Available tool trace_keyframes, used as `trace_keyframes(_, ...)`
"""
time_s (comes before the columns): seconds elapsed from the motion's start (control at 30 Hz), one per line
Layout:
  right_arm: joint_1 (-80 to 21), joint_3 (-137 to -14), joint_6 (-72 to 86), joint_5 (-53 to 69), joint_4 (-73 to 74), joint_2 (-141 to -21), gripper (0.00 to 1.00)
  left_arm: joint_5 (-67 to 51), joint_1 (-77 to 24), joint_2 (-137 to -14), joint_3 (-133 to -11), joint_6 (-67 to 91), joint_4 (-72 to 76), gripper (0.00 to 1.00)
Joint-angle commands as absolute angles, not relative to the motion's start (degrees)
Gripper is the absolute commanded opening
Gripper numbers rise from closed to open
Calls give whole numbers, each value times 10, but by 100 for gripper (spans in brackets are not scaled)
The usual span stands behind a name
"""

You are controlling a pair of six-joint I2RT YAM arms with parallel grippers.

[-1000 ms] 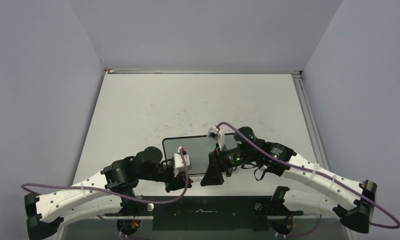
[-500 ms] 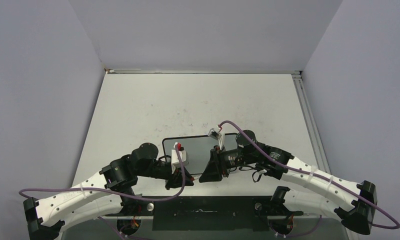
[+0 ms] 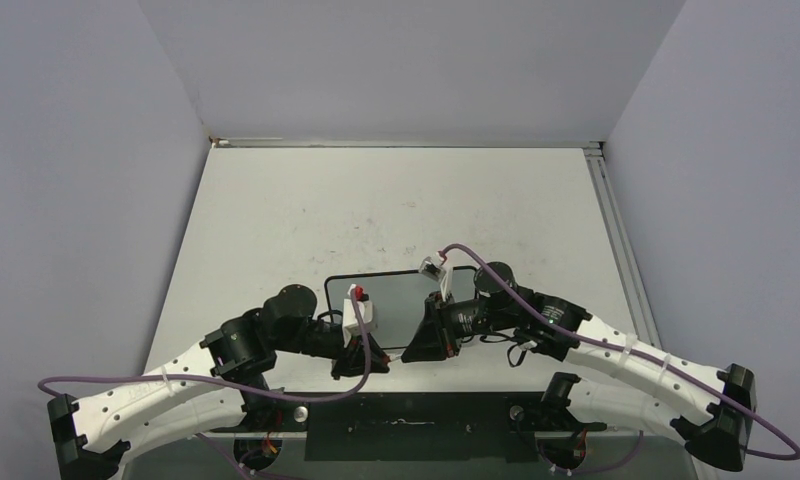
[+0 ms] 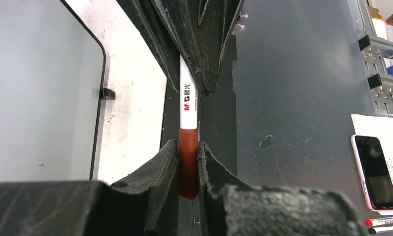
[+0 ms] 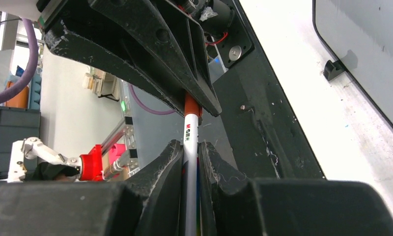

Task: Write a sentence on the whiteboard
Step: Open the whiteboard marker at the center of the board.

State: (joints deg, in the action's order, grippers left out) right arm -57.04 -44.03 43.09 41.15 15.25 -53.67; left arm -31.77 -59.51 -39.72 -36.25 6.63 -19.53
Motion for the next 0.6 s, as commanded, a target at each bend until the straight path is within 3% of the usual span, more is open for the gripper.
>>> trace_keyframes(0.0, -563, -472, 395, 384, 141, -492, 5, -324, -593, -394, -363, 66, -167, 0)
trace_keyframes(0.27, -439, -579, 296, 465, 279, -458, 5, -303, -591, -379, -363, 60, -172, 0)
trace_keyframes(0.57, -434, -775, 145, 417, 510, -533, 5, -275, -582, -354, -366, 64, -171, 0)
